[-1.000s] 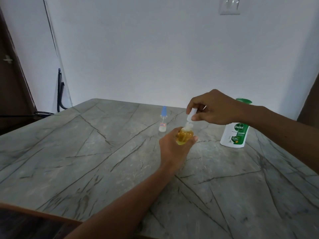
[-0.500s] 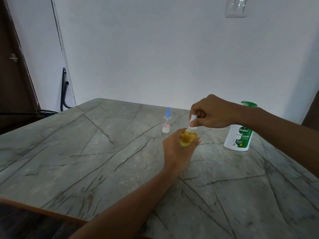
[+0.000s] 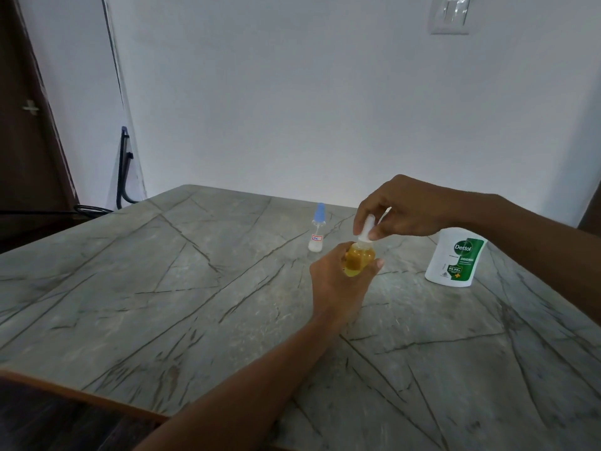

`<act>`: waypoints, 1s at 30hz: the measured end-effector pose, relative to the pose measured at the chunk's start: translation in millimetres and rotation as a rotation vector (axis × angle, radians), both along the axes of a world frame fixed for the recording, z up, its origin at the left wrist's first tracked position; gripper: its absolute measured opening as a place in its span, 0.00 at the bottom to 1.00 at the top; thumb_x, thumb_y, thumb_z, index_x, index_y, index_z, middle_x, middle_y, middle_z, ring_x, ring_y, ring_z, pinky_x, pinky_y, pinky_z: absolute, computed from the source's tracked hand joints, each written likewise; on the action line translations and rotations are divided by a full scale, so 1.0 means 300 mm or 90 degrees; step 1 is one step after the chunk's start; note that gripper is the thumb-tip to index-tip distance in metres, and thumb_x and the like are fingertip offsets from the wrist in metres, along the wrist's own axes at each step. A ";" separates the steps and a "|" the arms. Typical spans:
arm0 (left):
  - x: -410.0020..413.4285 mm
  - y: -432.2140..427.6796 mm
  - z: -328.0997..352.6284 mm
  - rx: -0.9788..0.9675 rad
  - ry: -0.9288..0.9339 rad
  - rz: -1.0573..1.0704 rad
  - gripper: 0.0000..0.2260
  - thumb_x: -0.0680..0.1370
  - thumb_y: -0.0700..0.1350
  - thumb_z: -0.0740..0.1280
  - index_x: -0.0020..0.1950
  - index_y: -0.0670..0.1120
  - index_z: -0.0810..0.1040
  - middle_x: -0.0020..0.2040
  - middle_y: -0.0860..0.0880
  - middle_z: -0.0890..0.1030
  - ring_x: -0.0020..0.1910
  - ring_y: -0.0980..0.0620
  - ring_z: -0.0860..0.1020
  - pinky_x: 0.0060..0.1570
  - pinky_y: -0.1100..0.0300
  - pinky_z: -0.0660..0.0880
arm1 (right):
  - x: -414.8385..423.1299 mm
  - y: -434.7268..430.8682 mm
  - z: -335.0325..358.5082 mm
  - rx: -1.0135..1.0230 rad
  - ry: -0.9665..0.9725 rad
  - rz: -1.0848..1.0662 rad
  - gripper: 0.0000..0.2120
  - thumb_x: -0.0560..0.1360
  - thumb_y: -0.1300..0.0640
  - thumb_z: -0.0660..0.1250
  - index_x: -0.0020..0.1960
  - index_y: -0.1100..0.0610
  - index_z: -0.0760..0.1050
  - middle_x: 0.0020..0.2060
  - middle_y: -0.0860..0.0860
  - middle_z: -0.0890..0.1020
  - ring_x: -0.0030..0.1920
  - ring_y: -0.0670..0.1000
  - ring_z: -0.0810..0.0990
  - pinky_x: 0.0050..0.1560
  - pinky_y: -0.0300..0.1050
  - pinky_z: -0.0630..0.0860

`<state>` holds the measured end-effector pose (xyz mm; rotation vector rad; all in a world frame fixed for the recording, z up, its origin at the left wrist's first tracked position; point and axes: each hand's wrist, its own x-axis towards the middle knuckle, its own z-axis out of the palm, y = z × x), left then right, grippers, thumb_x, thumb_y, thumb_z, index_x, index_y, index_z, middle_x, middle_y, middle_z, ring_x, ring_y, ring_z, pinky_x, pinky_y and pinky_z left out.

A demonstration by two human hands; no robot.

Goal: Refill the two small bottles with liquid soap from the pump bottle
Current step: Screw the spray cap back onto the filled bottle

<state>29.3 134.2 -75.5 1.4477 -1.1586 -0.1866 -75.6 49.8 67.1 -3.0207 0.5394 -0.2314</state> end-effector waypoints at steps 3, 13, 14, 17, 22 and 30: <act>-0.004 0.003 -0.001 -0.015 -0.001 -0.002 0.18 0.70 0.58 0.72 0.56 0.52 0.77 0.43 0.62 0.74 0.35 0.71 0.72 0.33 0.80 0.66 | 0.010 -0.006 -0.004 -0.070 -0.021 0.001 0.05 0.70 0.48 0.74 0.45 0.44 0.82 0.37 0.45 0.83 0.38 0.43 0.79 0.39 0.33 0.70; -0.006 -0.002 -0.005 -0.018 -0.011 -0.010 0.15 0.70 0.57 0.72 0.53 0.53 0.78 0.44 0.59 0.80 0.36 0.70 0.74 0.40 0.77 0.71 | 0.006 0.005 0.012 0.033 0.042 -0.024 0.22 0.66 0.39 0.73 0.58 0.43 0.76 0.50 0.35 0.80 0.51 0.39 0.77 0.49 0.31 0.72; -0.005 -0.002 -0.006 -0.020 -0.009 -0.009 0.16 0.70 0.58 0.72 0.53 0.53 0.78 0.45 0.59 0.80 0.37 0.69 0.75 0.40 0.77 0.70 | 0.003 0.008 0.016 0.034 0.053 -0.006 0.19 0.68 0.45 0.75 0.57 0.42 0.77 0.49 0.34 0.80 0.51 0.37 0.77 0.48 0.29 0.71; -0.004 -0.001 -0.011 -0.025 -0.012 -0.001 0.18 0.70 0.59 0.72 0.55 0.52 0.78 0.45 0.59 0.80 0.39 0.68 0.75 0.39 0.78 0.69 | 0.012 -0.002 0.011 -0.023 0.023 0.008 0.08 0.70 0.51 0.75 0.48 0.43 0.81 0.40 0.42 0.82 0.44 0.42 0.79 0.43 0.39 0.73; -0.005 0.006 -0.010 -0.030 -0.016 -0.002 0.19 0.70 0.60 0.72 0.55 0.52 0.78 0.42 0.63 0.76 0.38 0.70 0.74 0.37 0.78 0.69 | 0.028 0.003 -0.014 -0.047 -0.005 -0.047 0.23 0.67 0.33 0.66 0.40 0.52 0.81 0.28 0.45 0.82 0.31 0.41 0.80 0.37 0.36 0.72; -0.001 -0.001 -0.012 -0.026 -0.014 -0.005 0.18 0.70 0.59 0.72 0.55 0.52 0.79 0.44 0.60 0.80 0.39 0.66 0.76 0.40 0.76 0.71 | 0.008 -0.007 0.005 -0.004 0.047 0.005 0.12 0.70 0.54 0.75 0.49 0.41 0.80 0.43 0.42 0.82 0.46 0.41 0.78 0.47 0.40 0.74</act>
